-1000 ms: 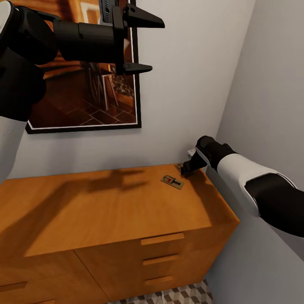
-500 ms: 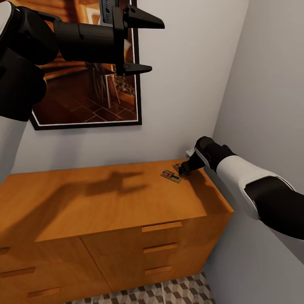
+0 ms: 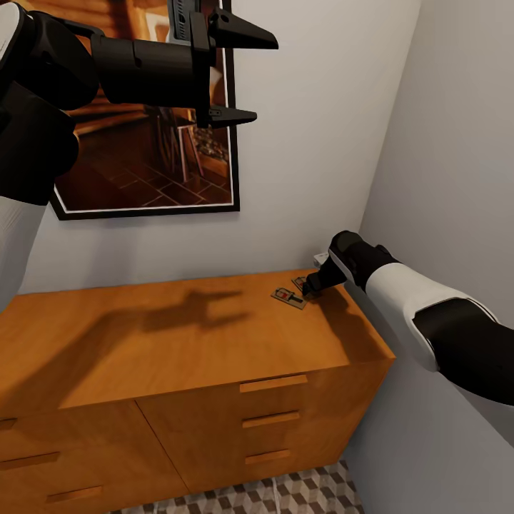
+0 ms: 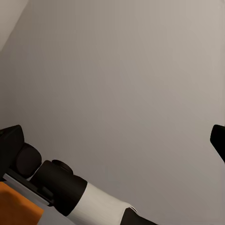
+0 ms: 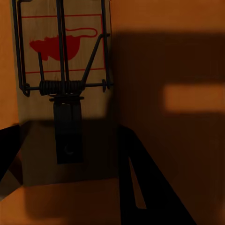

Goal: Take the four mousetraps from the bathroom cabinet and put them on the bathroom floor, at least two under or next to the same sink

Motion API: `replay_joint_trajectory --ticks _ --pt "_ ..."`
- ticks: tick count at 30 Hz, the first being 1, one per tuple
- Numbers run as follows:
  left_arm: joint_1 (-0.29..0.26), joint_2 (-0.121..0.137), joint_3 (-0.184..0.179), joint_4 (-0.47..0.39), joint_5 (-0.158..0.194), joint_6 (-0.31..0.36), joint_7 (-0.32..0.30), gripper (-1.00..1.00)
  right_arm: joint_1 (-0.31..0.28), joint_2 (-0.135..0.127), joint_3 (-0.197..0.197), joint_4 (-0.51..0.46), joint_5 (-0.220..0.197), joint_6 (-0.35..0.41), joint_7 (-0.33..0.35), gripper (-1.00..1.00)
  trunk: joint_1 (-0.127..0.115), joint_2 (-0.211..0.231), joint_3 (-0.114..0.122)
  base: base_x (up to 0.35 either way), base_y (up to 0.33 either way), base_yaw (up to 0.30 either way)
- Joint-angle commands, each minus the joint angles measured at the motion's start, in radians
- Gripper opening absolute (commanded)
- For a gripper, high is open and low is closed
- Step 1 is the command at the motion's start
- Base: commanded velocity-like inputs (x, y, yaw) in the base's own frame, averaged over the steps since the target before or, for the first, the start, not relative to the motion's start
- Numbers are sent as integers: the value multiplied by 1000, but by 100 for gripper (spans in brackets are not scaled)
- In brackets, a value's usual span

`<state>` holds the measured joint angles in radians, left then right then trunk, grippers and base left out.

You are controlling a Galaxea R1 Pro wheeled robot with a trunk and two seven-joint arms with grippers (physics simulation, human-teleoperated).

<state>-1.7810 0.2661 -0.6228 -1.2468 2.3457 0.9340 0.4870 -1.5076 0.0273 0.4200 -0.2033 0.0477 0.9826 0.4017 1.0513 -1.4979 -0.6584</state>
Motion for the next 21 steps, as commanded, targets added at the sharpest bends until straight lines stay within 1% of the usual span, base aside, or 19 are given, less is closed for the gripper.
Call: replay_joint_trajectory --ticks 1,21 --pt "-1 1 -2 0 10 -1 9 100 0 1 8 42 4 4 5 -100 0 0 -1 0 0 0" --pt "0 2 -2 -2 10 -2 10 100 0 -2 8 42 3 4 5 -100 0 0 -1 0 0 0"
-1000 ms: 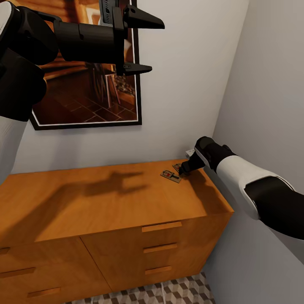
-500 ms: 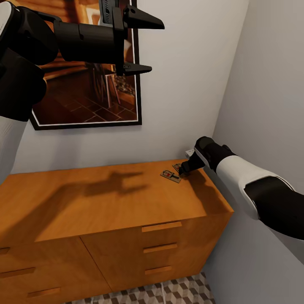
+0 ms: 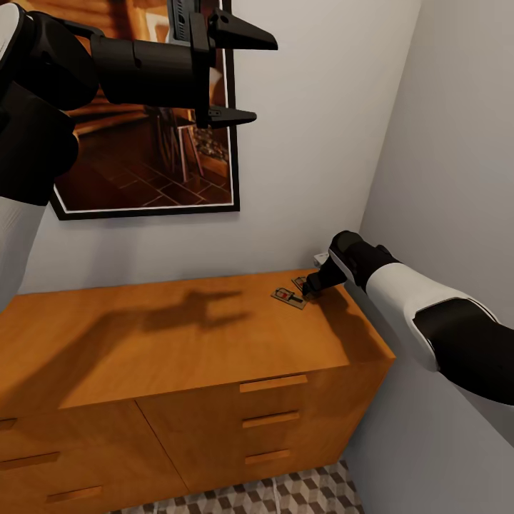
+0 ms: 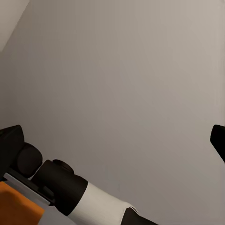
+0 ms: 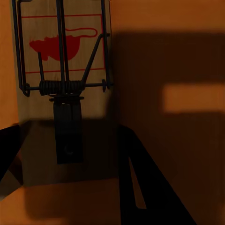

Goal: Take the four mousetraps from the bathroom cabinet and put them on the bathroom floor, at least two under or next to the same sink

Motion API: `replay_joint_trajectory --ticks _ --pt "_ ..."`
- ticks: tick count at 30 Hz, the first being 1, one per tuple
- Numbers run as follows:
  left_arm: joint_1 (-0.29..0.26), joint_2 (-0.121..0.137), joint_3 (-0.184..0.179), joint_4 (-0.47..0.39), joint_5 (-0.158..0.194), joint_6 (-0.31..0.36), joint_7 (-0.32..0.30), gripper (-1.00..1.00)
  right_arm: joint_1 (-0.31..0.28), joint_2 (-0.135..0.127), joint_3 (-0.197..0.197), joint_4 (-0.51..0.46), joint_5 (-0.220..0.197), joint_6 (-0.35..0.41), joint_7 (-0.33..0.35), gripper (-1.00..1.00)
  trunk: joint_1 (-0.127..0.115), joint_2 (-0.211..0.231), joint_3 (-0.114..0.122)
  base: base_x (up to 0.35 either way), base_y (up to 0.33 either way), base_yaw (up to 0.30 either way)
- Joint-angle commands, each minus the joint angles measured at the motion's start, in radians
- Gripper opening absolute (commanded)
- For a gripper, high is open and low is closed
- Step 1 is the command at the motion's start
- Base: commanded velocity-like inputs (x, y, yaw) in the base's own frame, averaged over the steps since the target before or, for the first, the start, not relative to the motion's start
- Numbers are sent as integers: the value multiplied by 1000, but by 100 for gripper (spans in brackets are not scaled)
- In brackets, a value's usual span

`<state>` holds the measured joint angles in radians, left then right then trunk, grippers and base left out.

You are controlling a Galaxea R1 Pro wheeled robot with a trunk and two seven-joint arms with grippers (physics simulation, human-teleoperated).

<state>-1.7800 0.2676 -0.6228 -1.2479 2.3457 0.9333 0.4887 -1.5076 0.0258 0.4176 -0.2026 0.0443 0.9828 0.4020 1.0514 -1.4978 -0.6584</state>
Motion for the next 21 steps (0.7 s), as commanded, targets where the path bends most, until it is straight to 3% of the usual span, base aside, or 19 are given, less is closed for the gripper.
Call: replay_joint_trajectory --ticks 1,21 --pt "-1 1 -2 -1 11 -2 8 100 0 0 10 41 6 4 5 -100 0 0 -1 0 0 0" --pt "-1 -1 -2 -2 11 -11 8 100 0 0 10 42 6 5 5 -100 -69 126 55 0 0 0"
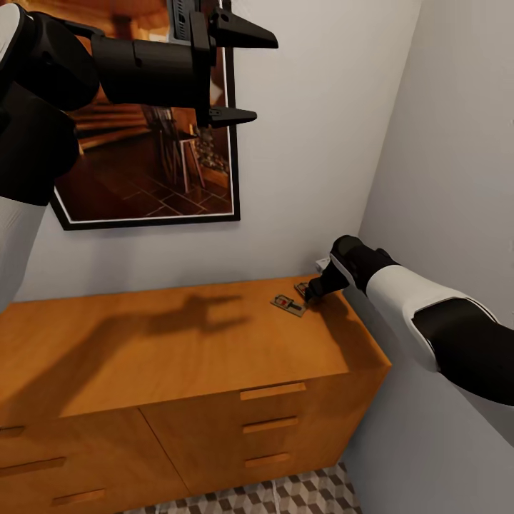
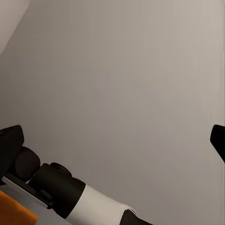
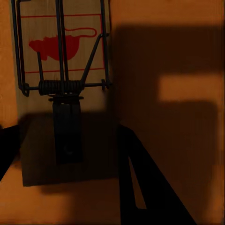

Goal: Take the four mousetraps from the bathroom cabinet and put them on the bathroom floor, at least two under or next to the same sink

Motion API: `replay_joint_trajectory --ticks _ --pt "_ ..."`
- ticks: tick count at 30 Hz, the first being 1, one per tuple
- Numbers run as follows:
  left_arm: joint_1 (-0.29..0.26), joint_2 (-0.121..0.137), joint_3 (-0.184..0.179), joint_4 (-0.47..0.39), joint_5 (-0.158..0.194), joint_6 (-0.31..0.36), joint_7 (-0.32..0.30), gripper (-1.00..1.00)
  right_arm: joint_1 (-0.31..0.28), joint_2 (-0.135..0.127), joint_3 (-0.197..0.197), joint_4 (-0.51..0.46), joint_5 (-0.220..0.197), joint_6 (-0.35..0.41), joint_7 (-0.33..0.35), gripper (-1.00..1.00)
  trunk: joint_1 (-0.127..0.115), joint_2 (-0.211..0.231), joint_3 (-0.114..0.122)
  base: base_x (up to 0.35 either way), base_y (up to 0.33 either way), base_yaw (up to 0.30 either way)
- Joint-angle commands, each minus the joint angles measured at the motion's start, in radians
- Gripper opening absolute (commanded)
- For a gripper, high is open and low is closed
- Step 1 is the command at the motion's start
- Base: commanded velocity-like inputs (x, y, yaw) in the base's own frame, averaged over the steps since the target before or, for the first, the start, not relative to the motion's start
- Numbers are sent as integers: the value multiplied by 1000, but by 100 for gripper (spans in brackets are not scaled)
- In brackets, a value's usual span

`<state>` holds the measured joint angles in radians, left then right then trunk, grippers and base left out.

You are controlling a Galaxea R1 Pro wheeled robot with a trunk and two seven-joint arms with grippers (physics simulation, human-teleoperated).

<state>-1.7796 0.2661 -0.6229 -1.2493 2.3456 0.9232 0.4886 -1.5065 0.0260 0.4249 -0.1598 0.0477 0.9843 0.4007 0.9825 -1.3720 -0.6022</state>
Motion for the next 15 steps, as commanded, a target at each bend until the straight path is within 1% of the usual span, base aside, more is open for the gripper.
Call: replay_joint_trajectory --ticks 1,15 --pt "-1 1 -1 -1 11 -1 8 100 -1 0 3 -1 3 3 6 -100 -4 7 2 0 0 0" --pt "-1 1 -1 0 11 -1 8 100 -1 3 3 -1 3 4 6 -100 -58 105 46 0 0 0"
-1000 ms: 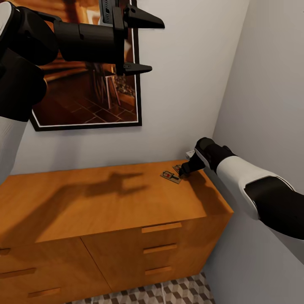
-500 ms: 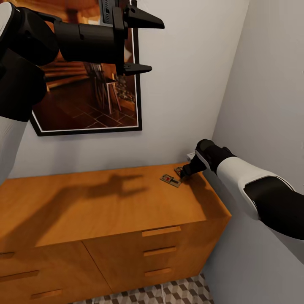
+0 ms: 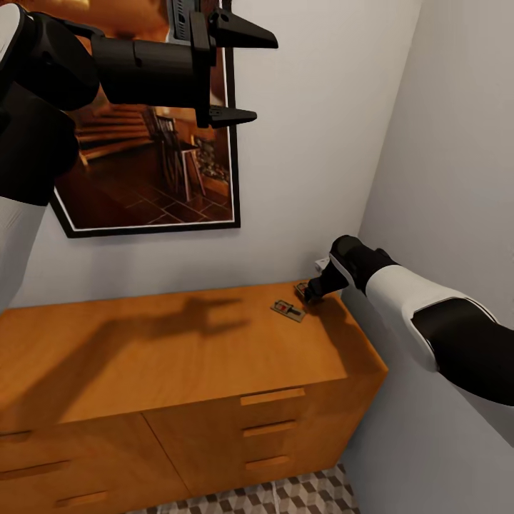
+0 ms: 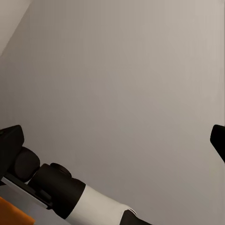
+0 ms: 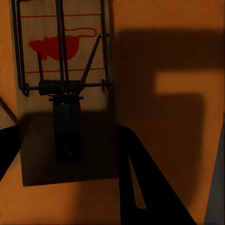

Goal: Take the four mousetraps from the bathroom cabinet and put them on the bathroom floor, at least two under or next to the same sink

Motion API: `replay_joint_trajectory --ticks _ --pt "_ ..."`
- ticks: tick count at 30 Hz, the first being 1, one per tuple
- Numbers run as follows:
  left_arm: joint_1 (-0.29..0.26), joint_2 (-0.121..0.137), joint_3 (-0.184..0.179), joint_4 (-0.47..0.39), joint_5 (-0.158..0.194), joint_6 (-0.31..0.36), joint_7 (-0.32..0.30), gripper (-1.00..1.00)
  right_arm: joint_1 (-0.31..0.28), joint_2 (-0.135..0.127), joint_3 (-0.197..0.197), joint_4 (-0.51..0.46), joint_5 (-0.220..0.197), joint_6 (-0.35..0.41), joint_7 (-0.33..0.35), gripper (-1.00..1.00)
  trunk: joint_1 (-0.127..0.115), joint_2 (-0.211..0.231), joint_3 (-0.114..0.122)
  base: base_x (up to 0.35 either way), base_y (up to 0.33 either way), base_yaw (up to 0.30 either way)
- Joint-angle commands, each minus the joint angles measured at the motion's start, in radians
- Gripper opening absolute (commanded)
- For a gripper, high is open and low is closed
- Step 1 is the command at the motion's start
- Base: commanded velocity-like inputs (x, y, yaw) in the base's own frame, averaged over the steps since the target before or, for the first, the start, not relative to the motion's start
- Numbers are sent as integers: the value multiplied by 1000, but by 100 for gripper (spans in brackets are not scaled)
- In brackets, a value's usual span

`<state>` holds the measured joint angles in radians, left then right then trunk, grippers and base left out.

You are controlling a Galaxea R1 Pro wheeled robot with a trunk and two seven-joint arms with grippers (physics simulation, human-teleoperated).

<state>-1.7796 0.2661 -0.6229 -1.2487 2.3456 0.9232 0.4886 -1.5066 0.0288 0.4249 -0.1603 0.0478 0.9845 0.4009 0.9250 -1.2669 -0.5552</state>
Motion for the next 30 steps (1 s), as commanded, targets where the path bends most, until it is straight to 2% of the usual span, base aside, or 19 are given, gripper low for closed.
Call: replay_joint_trajectory --ticks 1,6,7,8,12,13,18,20,23,26,30 --pt "-1 1 -2 0 11 -1 8 100 -1 0 3 -1 3 3 6 -100 -4 7 2 0 0 0" --pt "-1 1 -3 1 11 -1 8 100 0 -2 2 -1 3 3 6 -100 -23 42 18 0 0 0" --pt "-1 0 -17 0 11 -1 8 100 0 -1 1 -1 3 3 6 -100 -27 49 21 0 0 0" --pt "-1 0 -51 -2 11 -2 8 100 0 3 0 0 3 2 5 -100 -27 49 21 0 0 0" --pt "22 -23 -73 11 9 -9 31 100 -11 -20 -15 -23 -10 -12 31 -100 -27 49 21 0 0 0" --pt "27 -29 -78 7 9 -15 37 100 -8 -14 -8 -29 -12 -14 38 -100 -27 49 21 0 0 0" --pt "56 -5 -106 3 8 -29 8 100 -5 14 2 -48 9 -17 25 -100 -27 49 21 0 0 0" --pt "67 -2 -118 1 7 -30 -3 100 -5 23 3 -59 11 -14 15 -100 -27 49 21 0 0 0" --pt "84 -1 -135 -1 6 -30 -20 100 -4 23 3 -72 11 -11 3 -100 -27 49 21 0 0 0" --pt "101 -1 -151 -1 6 -29 -24 100 -4 17 3 -78 12 -8 23 -100 -27 49 21 0 0 0" --pt "124 -1 -152 -6 5 -29 -24 100 -4 -1 8 -96 18 -1 49 -100 -27 49 21 -119 0 0"
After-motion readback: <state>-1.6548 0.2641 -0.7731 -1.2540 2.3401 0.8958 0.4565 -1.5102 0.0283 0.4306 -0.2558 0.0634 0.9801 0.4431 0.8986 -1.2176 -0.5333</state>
